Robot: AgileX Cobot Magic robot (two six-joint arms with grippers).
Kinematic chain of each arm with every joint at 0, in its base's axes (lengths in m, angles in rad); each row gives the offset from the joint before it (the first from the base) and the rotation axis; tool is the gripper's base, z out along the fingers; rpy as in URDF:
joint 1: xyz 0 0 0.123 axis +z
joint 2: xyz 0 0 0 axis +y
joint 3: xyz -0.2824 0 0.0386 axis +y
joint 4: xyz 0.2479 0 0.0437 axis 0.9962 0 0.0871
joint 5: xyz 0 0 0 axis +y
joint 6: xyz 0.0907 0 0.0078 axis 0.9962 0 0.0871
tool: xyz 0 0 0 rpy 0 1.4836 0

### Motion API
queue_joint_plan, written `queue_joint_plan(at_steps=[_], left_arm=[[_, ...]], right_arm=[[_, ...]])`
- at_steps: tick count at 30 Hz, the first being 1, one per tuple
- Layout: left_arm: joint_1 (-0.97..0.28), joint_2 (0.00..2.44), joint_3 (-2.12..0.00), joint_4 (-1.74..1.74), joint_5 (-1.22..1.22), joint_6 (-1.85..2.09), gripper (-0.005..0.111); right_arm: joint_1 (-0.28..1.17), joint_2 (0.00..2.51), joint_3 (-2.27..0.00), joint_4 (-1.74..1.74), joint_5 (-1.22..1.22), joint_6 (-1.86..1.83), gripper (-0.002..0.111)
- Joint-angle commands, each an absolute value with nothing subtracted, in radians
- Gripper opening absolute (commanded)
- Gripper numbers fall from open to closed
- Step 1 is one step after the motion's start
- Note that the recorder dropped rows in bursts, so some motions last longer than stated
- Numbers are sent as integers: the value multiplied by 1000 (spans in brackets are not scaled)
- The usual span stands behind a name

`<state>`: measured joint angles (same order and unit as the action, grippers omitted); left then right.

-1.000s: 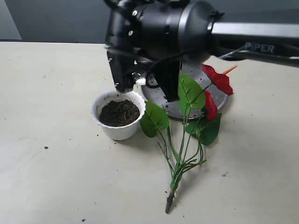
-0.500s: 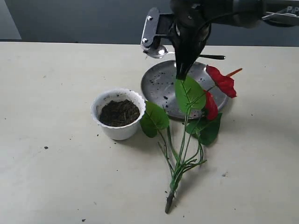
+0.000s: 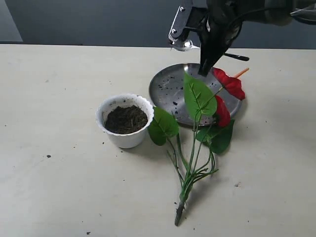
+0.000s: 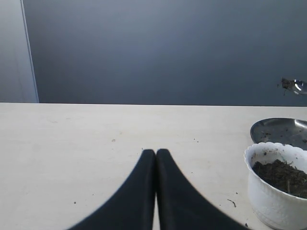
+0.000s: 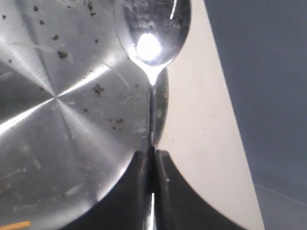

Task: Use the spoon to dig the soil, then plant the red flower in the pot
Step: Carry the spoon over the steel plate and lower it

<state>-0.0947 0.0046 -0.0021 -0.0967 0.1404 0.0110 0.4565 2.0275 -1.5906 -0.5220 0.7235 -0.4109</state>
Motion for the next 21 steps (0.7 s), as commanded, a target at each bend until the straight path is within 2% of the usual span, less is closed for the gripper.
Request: queue_joint_plan(at_steps=[1, 21], left_arm=[[-101, 0, 0, -93, 127, 9, 1], [-101, 0, 0, -93, 127, 9, 1]], right_arm=[[450, 2081, -1589, -507, 707, -408, -1], [450, 2200, -1589, -505, 606, -387, -1]])
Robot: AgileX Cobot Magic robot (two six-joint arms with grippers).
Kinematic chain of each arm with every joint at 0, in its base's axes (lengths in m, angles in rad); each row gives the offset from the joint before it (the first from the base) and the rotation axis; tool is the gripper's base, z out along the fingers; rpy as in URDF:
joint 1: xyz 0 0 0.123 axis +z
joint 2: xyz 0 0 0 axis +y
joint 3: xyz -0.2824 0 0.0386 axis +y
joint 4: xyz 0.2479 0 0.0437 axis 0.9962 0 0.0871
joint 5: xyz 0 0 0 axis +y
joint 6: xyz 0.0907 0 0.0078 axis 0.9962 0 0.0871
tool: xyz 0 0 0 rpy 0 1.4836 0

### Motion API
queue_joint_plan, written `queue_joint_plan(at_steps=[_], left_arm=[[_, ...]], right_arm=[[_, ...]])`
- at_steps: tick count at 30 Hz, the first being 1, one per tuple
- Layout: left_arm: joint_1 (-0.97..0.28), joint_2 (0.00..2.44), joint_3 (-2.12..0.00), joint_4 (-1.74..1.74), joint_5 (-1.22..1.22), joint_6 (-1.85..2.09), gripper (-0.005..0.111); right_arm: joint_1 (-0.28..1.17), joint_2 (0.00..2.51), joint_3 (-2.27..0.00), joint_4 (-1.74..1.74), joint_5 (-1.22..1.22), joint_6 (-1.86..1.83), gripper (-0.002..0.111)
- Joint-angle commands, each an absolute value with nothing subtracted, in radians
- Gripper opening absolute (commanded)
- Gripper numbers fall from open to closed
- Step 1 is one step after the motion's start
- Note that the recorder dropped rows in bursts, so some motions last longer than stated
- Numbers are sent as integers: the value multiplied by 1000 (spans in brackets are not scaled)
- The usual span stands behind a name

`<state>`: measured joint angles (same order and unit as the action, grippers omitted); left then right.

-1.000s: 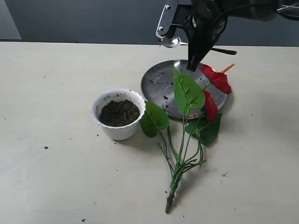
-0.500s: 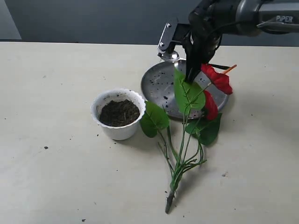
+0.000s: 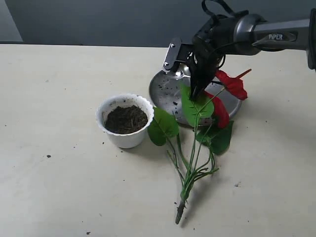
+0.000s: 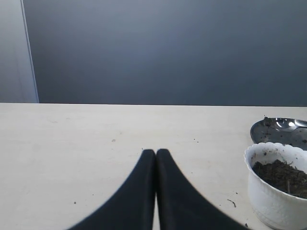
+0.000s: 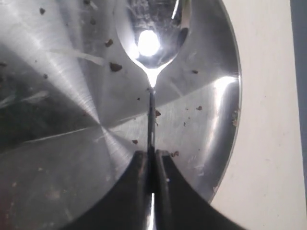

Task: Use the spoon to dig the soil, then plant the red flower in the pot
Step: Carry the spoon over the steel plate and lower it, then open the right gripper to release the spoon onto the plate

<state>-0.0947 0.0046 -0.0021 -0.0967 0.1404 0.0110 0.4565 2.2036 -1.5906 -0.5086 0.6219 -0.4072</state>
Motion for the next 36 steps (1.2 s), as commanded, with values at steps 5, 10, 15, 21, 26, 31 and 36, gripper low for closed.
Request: queue_joint_plan(at_steps=[5, 10, 15, 21, 26, 31, 36], left_arm=[[-101, 0, 0, -93, 127, 9, 1], [-101, 0, 0, -93, 127, 9, 1], [-101, 0, 0, -93, 127, 9, 1], [-101, 0, 0, -93, 127, 9, 1], [-101, 0, 0, -93, 127, 9, 1], [-101, 0, 0, -93, 127, 9, 1], [-101, 0, 0, -93, 127, 9, 1]], right_arm=[[450, 2200, -1589, -505, 616, -361, 5], [450, 2200, -1589, -507, 620, -327, 23], [450, 2189, -1591, -514, 630, -224, 30], [450, 2080, -1625, -553, 756, 222, 30], [450, 1932, -1625, -471, 826, 246, 30], [450, 1765, -1622, -222, 998, 229, 30], [450, 1626, -1512, 81, 1110, 7, 30]])
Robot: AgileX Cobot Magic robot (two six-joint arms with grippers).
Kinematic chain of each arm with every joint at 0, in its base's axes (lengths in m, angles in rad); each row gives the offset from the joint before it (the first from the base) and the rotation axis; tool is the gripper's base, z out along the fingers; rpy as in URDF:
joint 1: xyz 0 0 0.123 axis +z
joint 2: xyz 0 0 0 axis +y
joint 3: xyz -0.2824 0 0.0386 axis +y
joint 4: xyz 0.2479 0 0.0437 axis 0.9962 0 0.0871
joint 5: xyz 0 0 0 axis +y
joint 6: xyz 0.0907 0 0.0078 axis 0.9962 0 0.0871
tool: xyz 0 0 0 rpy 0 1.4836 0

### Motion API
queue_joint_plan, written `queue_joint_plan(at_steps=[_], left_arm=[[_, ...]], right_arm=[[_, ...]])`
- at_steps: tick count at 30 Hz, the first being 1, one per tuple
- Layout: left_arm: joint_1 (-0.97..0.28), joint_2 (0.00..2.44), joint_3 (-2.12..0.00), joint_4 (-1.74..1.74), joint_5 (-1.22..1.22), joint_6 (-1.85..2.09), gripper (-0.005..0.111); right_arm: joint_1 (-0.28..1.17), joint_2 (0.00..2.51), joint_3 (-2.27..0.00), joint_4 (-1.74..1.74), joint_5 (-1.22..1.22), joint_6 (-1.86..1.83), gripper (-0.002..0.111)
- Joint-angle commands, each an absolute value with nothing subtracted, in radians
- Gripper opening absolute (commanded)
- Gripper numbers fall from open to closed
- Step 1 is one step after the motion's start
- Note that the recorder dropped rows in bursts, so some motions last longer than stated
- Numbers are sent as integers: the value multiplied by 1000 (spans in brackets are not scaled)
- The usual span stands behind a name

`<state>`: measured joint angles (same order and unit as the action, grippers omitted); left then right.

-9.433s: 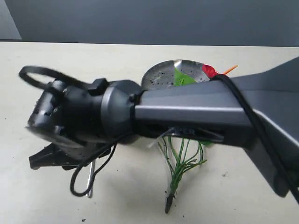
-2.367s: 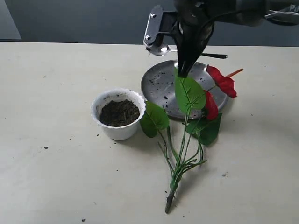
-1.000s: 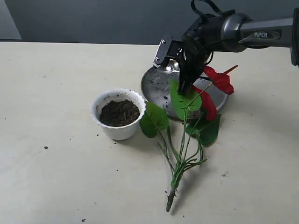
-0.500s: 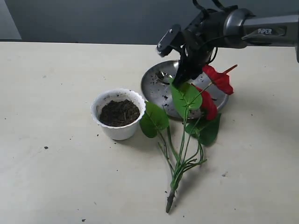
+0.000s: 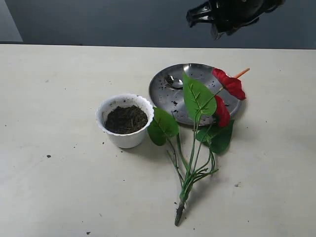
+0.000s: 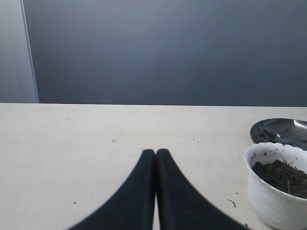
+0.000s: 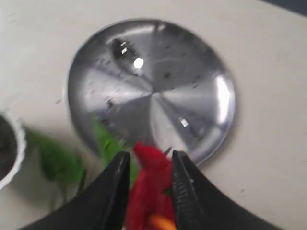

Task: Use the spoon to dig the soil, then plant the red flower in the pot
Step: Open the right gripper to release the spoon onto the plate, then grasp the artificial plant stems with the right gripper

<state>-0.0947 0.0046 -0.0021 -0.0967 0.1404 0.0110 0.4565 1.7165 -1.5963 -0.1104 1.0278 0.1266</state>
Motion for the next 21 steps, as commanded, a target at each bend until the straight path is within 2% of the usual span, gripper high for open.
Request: queue_joint_plan(at_steps=[1, 7, 12, 17, 21], left_arm=[[-101, 0, 0, -93, 127, 9, 1], [-101, 0, 0, -92, 127, 9, 1], [-101, 0, 0, -92, 127, 9, 1], [-101, 0, 0, -92, 127, 9, 1], [-101, 0, 0, -92, 127, 9, 1]], right_arm=[[450, 1597, -1479, 105, 1110, 0, 30], [450, 1463, -1175, 135, 978, 116, 31], [450, 1444, -943, 274, 776, 89, 52], [450, 1474, -803, 401, 562, 87, 53], [450, 1518, -782, 447, 457, 79, 53]])
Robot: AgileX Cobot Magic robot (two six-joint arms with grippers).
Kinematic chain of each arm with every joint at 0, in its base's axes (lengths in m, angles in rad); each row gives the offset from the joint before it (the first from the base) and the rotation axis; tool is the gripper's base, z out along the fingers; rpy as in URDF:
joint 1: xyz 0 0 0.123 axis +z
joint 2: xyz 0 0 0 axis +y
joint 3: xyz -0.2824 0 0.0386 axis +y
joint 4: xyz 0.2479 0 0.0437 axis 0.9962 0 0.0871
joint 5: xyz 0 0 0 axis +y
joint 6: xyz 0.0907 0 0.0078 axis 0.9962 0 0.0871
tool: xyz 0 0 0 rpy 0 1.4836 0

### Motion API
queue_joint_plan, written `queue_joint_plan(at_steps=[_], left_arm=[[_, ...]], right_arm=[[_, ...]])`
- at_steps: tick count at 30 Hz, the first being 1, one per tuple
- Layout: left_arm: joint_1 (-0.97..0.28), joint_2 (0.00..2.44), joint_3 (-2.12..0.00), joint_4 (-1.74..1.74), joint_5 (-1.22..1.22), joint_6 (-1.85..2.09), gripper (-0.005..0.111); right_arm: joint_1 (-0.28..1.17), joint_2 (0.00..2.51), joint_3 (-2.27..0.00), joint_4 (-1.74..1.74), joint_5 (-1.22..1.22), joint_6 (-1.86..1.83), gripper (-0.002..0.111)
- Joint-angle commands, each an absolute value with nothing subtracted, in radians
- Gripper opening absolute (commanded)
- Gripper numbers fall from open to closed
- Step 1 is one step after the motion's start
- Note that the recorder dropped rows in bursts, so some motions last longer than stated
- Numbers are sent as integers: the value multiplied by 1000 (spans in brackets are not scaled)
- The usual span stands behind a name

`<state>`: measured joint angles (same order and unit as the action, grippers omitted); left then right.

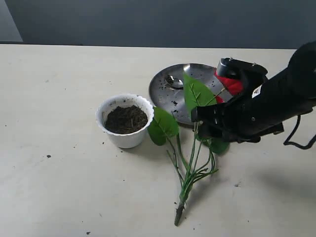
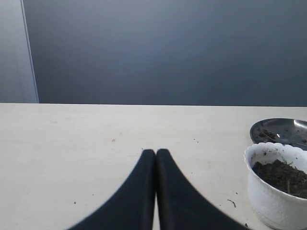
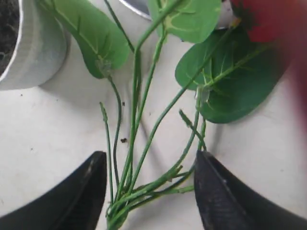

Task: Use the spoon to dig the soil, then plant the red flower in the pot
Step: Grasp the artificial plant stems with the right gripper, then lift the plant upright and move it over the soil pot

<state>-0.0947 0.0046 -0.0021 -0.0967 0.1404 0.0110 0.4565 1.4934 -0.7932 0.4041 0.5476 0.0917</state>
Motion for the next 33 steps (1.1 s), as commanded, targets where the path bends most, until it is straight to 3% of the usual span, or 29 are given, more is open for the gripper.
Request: queue_joint_plan(at_steps=[1, 17, 19, 23, 33], left_arm=[[-101, 0, 0, -92, 127, 9, 1], [-101, 0, 0, -92, 127, 9, 1], [-101, 0, 0, -93, 127, 9, 1], [-101, 0, 0, -93, 127, 9, 1], [-101, 0, 0, -93, 127, 9, 1]], right_arm=[[450, 1531, -782, 489, 416, 71, 53], [510, 1748, -784, 617, 141, -23, 53], [510, 1753, -784, 617, 126, -25, 44], [510, 1737, -786, 641, 157, -25, 0], [510, 1429, -786, 594, 166, -39, 0]])
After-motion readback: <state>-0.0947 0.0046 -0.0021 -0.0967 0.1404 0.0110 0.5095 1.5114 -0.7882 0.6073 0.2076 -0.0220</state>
